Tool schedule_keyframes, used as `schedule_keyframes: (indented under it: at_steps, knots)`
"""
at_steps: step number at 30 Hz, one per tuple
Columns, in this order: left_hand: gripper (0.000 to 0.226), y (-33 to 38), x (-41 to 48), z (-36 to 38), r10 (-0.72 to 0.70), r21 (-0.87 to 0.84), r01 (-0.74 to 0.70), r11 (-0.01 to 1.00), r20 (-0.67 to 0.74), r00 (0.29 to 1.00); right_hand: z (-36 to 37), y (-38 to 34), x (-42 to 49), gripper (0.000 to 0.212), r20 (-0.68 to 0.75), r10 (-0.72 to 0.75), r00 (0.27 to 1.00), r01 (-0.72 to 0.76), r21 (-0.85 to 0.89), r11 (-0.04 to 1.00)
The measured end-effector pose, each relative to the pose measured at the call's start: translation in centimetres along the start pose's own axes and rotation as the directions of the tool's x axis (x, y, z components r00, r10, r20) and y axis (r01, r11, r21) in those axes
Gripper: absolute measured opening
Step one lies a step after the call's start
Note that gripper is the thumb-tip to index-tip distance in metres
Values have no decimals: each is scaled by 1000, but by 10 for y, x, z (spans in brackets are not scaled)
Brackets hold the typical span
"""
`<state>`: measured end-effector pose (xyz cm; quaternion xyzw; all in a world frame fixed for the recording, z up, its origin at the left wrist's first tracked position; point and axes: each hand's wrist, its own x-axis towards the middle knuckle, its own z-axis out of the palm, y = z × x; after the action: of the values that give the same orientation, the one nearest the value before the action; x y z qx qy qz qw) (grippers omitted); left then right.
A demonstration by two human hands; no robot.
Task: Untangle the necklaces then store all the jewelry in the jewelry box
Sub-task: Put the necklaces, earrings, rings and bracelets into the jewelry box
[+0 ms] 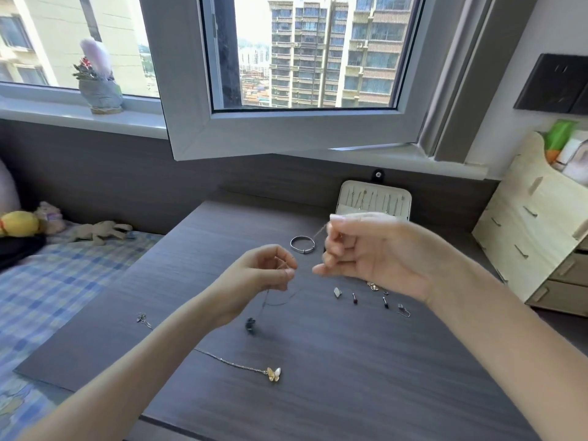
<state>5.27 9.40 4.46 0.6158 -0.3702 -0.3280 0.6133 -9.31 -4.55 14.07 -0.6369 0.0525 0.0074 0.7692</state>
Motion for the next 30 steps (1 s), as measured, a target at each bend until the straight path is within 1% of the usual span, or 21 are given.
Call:
schedule_keyframes:
  at_steps: [1,3,5,6,7,9,10,12,14,19,22,23,25,27,28,29,30]
  knots:
    - [9,-3,2,0,-18,-52,16,999,-31,999,2,-6,-1,11,9,-1,1000,0,12,1000]
    - [3,-7,7,1,-48,-131,39,991,-68,997,3,-17,-4,8,-6,-13,1000,12,-30,999]
    - [11,-10,11,4,-67,-148,57,987,-62,996,3,-30,-8,7,-45,-35,998,28,-155,988]
    - [12,-10,13,7,-72,-143,65,988,-50,996,3,-37,-10,6,-81,-58,995,35,-261,965]
    - [14,-10,15,11,-76,-136,70,988,-41,996,3,-43,-12,6,-136,-97,986,37,-390,920]
    - [18,-10,21,20,-83,-147,75,986,-48,995,3,-55,-16,9,-251,-224,942,14,-637,771]
    - [19,-9,25,24,-85,-154,75,985,-60,995,3,-61,-17,9,-286,-297,911,-5,-729,685]
    - [20,-8,32,31,-88,-145,78,986,-64,994,2,-73,-21,9,-303,-414,858,-34,-838,545]
    - [21,-6,38,39,-100,-133,94,987,-43,994,-1,-87,-25,9,-290,-457,841,-33,-870,491]
    - [22,4,59,57,-65,-99,65,993,2,998,-13,-119,-24,10,-317,-495,809,-33,-865,501]
    - [19,14,79,63,-20,-40,25,999,100,995,-24,-135,-15,12,-314,-533,786,-26,-878,478]
    - [23,18,87,62,-26,-1,26,1000,146,989,-28,-140,-11,13,-313,-549,775,-32,-887,461]
    - [40,25,105,57,-60,74,42,996,265,962,-38,-149,-2,13,-307,-574,759,-48,-906,421]
    - [55,30,123,51,-95,107,59,993,366,926,-47,-158,7,14,-302,-591,748,-67,-920,386]
    - [57,31,132,48,-95,115,56,992,370,924,-53,-162,11,15,-300,-599,742,-73,-925,374]
    - [55,32,143,47,-84,138,39,990,337,938,-59,-166,15,16,-299,-606,737,-77,-928,364]
    - [50,31,154,48,-60,189,9,982,263,963,-65,-169,19,16,-297,-616,730,-80,-932,354]
